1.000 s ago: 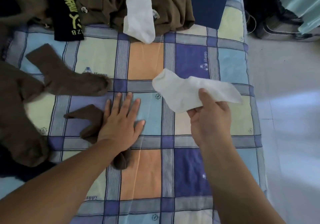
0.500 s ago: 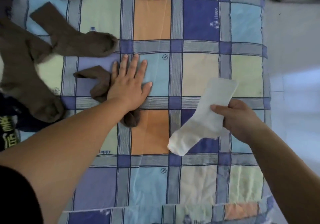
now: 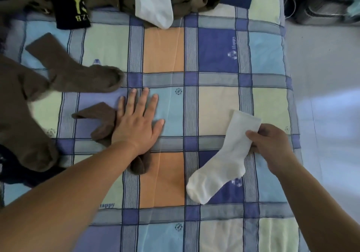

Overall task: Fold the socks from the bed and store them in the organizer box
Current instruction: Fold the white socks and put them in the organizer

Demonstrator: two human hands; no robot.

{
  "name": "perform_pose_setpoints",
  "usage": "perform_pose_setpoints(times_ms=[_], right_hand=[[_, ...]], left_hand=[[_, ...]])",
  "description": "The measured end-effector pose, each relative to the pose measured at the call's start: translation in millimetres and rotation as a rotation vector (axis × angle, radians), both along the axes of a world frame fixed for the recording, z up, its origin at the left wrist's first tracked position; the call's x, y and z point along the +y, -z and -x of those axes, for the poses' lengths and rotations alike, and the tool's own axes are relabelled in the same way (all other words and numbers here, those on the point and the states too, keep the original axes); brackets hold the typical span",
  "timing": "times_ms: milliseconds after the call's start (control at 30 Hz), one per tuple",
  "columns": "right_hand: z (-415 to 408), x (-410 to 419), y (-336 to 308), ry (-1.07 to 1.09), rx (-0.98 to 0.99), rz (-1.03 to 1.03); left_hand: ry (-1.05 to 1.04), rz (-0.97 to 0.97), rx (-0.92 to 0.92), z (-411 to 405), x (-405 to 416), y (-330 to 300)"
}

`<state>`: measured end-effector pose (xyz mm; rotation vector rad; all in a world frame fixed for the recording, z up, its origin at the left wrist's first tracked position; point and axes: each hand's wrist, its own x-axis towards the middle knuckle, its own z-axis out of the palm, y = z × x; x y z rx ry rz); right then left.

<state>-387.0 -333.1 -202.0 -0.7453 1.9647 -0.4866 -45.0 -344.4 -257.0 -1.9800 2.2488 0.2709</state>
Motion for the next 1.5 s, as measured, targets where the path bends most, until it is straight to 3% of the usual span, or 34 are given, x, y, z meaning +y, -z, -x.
perform_pose_setpoints(times_ms=[67,133,200,267,333,467,633,833,1000,1233,1333,1500], right_hand=[[2,-11,-6,-0.161,0.411,0.002],[-8,-35,-18,-0.227,0.535,0.131],[-34,-72,-31,-0.23,0.383,0.217],[-72,-114,-36,-0.203,0.055,0.206],[-113,-155,-38,-0.223,-0.126,0.197],[-176,-223,-34,-0.44,0.03,0.343],[-222,-285,-39,-0.467,0.098,0.598],[-242,-327,-35,-0.337,0.07,0.387],[-258,-332,-33,-0.285,-0.152,0.178],[-248,-304,-35,-0.396,-0.214,0.269],[-225,-267,-38,-0.394,-0.339,0.211],[-154,-184,-40,-0.368,-0.309,0.18]], left_hand=[[-0.001,0.002,0.014,0,2,-1],[-0.008,0.004,0.033,-1,2,-1],[-0.006,-0.016,0.048,-3,1,0],[0.003,-0.037,0.054,-3,1,0],[0.005,-0.042,0.064,-4,-1,-1],[0.009,0.007,0.104,-6,-2,5],[0.013,0.191,0.159,-9,-3,26],[0.006,0.316,0.082,-8,-4,42],[0.001,0.352,0.07,-8,-5,44],[0.022,0.266,0.139,-9,-5,29],[0.031,0.178,0.152,-10,-6,19],[0.044,0.102,0.087,-8,-6,11]])
